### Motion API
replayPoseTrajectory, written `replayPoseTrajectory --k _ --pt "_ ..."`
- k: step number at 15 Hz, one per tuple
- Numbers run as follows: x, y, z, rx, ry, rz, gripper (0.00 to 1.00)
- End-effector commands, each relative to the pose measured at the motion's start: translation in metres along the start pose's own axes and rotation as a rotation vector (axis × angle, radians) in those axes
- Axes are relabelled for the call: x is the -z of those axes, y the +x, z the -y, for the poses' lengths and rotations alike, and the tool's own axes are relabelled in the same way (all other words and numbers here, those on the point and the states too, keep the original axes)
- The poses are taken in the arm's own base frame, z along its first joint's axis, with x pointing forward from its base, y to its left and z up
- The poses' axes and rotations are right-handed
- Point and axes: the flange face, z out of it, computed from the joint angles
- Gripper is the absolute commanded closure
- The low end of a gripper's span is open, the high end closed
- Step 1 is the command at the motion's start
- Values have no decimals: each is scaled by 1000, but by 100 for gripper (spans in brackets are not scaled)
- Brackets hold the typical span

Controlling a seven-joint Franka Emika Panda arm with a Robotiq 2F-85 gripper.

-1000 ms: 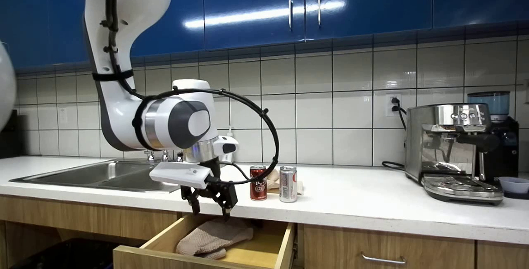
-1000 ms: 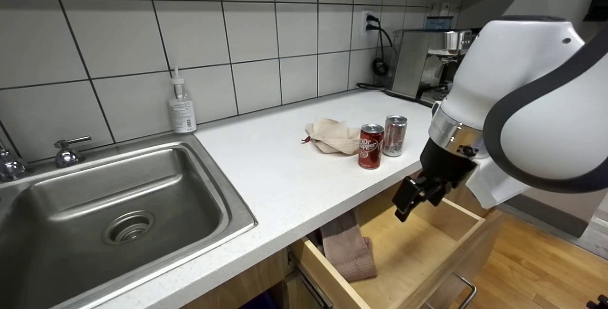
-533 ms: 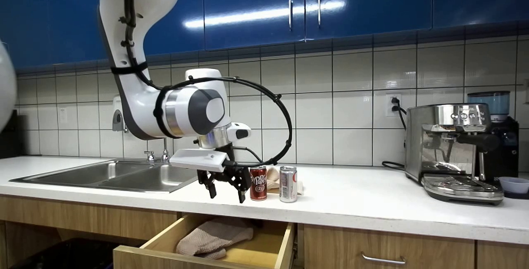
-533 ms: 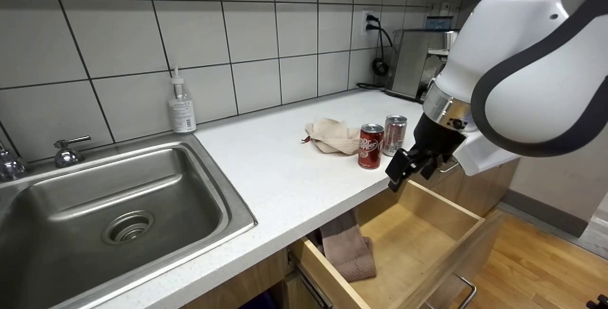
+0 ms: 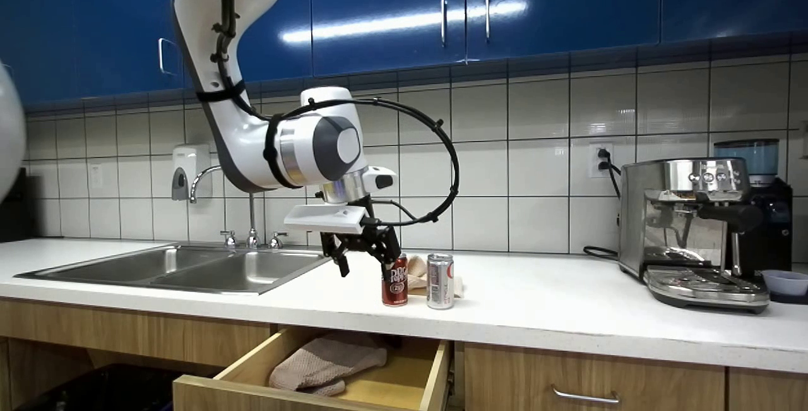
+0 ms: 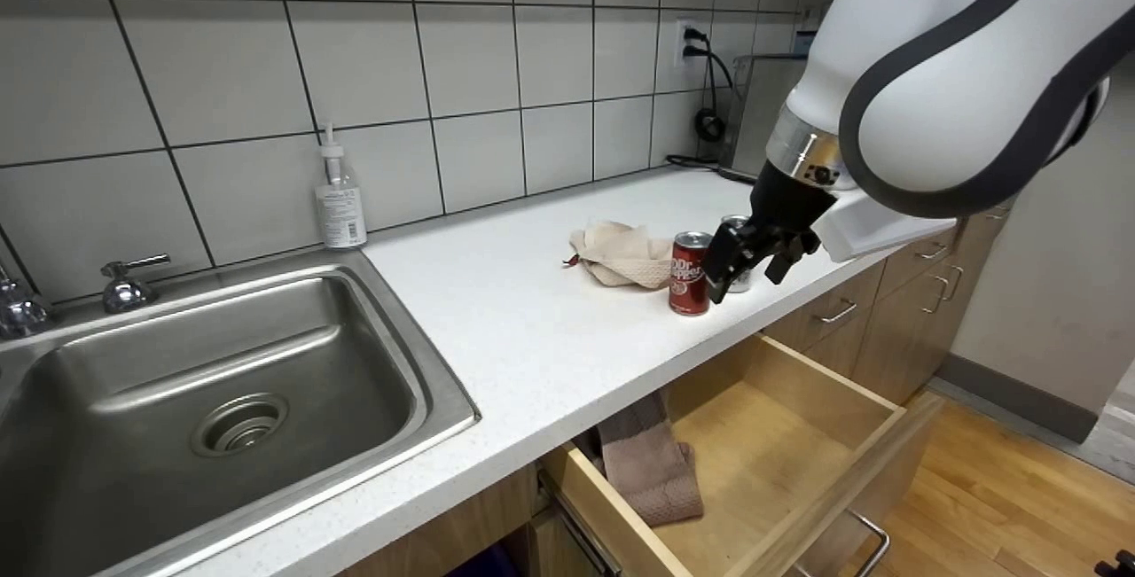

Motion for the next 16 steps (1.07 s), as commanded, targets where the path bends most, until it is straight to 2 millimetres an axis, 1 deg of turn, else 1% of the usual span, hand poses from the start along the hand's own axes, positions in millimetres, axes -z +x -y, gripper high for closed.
replayPoseTrajectory --k 1,2,3,6,14,16 --pt "8 22 0 -4 -20 20 0" --pt "10 22 4 20 -6 43 0" --pt "5 13 0 5 -6 11 0" --pt "7 16 6 14 -5 26 0" --pt "7 16 5 13 -5 30 0" --pt "11 20 11 16 13 41 0"
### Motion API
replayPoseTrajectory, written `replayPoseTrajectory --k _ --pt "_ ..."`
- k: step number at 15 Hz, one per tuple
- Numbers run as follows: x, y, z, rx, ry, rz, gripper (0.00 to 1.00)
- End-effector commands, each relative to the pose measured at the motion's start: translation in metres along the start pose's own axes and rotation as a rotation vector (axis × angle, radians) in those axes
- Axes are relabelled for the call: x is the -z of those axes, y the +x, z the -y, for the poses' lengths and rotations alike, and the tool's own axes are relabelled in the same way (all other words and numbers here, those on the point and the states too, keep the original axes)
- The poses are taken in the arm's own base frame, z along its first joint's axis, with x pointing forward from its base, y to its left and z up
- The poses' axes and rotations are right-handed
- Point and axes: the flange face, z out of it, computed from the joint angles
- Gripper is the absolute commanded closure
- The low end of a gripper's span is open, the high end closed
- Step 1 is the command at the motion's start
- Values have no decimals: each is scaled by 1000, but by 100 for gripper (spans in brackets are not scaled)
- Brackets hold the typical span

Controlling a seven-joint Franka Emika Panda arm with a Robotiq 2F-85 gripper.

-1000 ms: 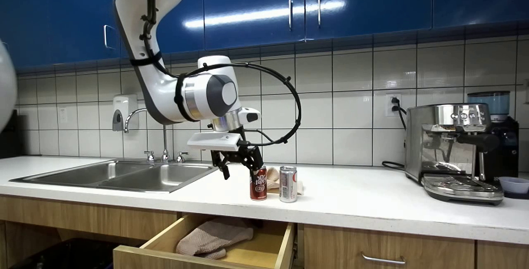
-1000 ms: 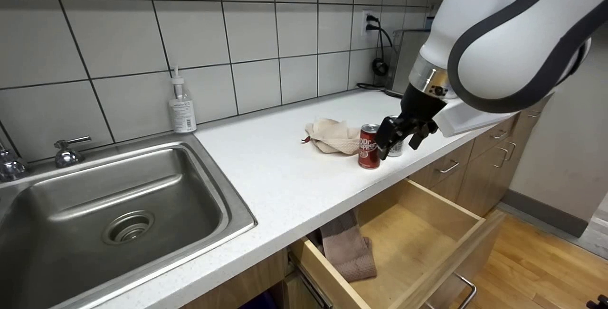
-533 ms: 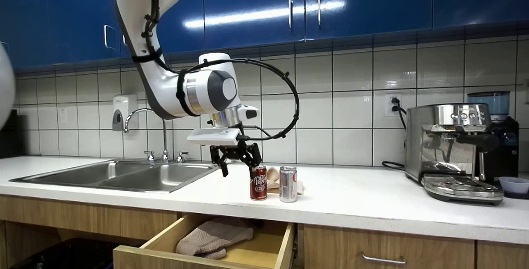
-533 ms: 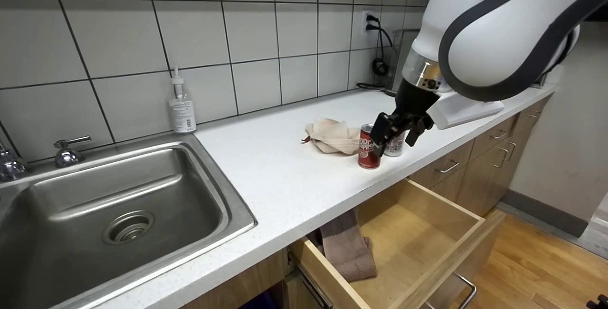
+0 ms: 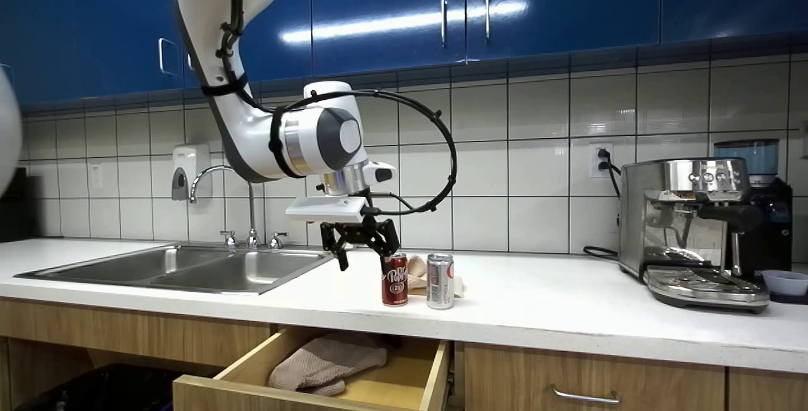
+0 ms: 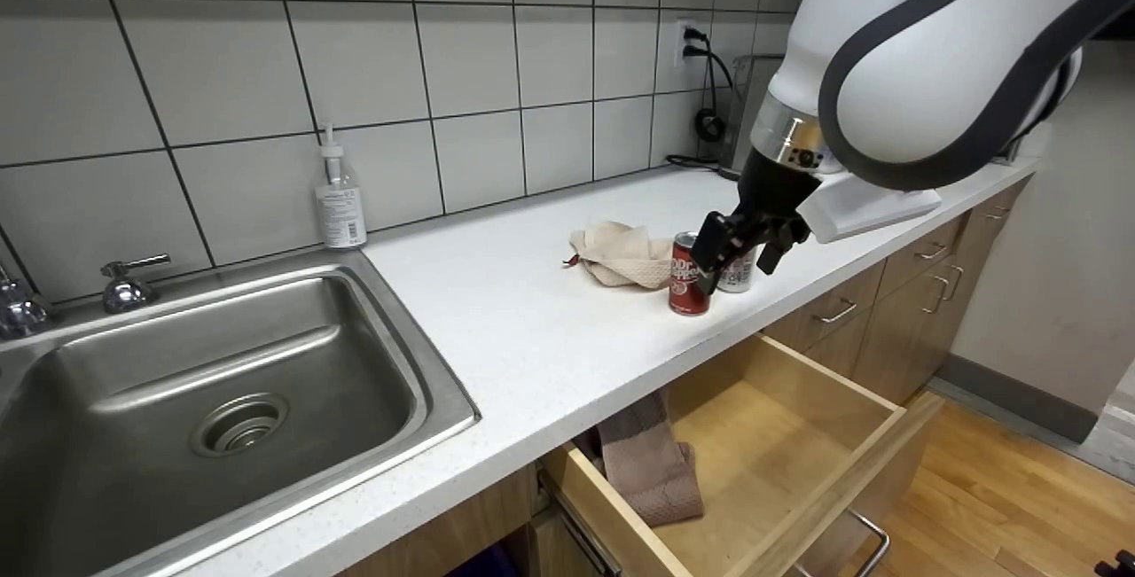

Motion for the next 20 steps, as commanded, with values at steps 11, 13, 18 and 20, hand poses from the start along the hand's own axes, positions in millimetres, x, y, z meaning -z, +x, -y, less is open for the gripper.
replayPoseTrajectory --k 11,13,18,20 --pt "21 34 -4 -48 3 28 0" --pt "23 40 -7 -52 6 42 0" --pt "19 51 -21 -105 18 85 0" --pt "15 57 -26 -124 12 96 0"
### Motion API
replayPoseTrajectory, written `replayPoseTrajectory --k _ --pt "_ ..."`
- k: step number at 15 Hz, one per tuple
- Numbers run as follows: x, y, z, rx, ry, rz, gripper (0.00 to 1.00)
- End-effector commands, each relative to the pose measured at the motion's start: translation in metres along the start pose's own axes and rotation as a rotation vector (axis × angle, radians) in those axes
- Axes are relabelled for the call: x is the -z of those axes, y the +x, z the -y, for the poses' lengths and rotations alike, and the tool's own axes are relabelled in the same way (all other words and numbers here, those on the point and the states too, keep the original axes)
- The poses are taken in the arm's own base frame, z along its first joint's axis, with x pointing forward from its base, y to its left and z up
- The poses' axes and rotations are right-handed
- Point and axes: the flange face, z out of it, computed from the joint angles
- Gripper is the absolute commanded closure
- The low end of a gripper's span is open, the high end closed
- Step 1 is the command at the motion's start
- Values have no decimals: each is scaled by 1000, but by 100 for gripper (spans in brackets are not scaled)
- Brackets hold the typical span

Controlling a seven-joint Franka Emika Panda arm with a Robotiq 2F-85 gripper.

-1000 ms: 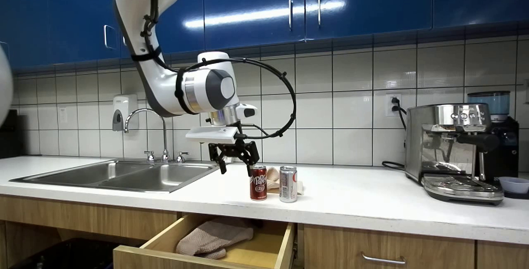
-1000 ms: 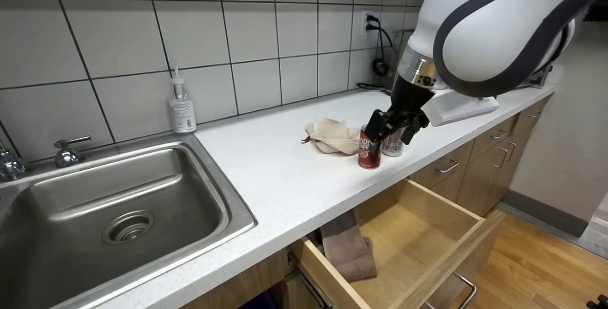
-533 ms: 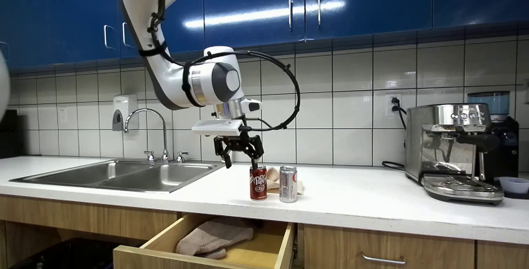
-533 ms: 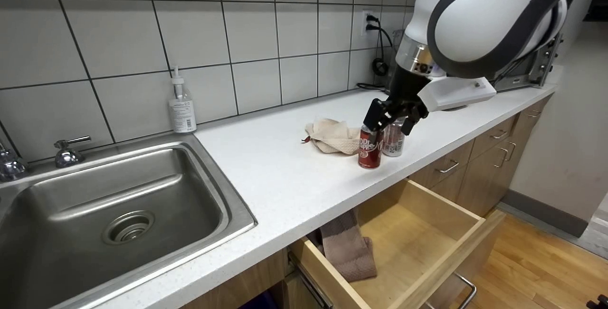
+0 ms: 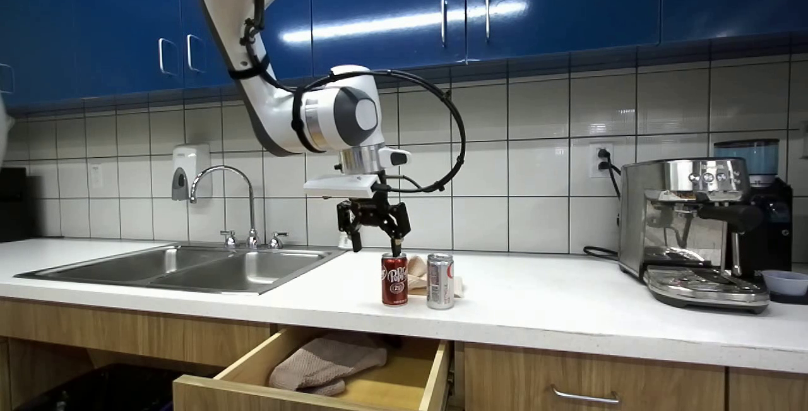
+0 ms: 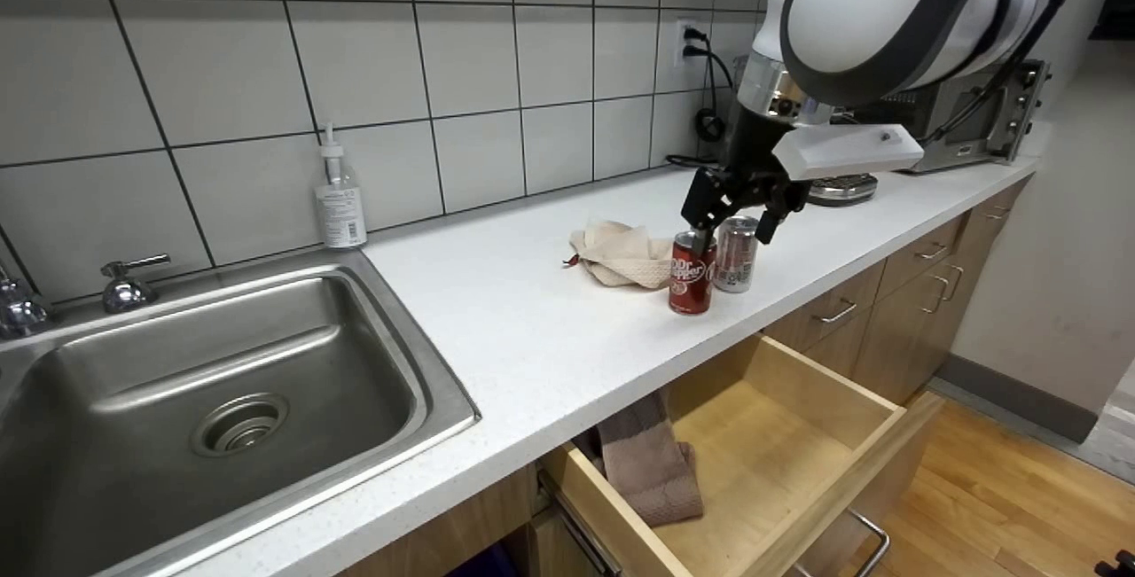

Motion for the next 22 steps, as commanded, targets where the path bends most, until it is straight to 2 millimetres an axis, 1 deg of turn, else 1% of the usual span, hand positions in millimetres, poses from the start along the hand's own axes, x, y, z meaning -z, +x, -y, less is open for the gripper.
replayPoseTrajectory --k 1,3,11,22 --pt "-6 18 -7 -26 1 36 0" --pt "-8 25 -8 -39 0 30 0" --pt "-26 41 0 -77 26 30 0" --pt "-49 58 -7 -95 8 47 0"
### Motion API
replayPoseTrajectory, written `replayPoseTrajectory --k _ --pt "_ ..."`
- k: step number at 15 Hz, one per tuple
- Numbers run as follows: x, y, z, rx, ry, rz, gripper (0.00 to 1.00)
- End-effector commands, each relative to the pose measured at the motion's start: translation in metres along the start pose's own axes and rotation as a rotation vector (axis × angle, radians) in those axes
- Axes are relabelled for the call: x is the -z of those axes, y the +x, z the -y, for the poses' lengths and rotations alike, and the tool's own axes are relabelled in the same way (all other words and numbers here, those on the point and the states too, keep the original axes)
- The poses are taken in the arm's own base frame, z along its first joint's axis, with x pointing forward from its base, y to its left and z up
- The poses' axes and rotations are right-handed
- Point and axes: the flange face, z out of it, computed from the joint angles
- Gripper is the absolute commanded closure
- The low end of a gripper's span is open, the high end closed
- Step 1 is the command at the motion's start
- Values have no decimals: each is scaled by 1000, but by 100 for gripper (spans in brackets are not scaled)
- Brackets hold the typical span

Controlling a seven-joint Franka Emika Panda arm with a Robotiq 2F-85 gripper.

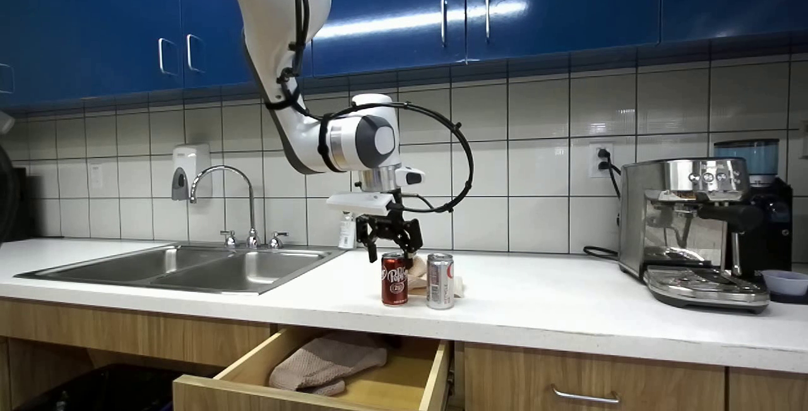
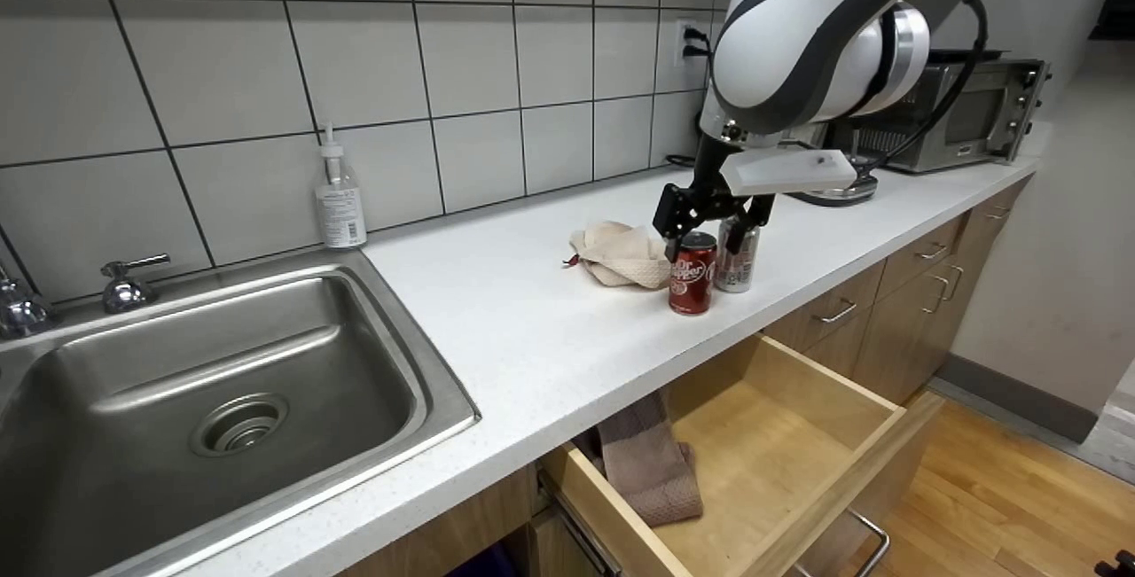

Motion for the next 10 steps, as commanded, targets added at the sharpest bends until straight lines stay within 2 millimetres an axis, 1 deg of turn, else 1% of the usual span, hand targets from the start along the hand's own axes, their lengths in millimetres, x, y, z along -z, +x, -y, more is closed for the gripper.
replayPoseTrajectory --k 1,5,6,10 --pt "-3 13 -2 -25 2 21 0" --pt "-6 16 -2 -22 0 21 0" --pt "-7 17 -2 -19 -1 17 19" --pt "-7 17 -1 -12 5 11 51"
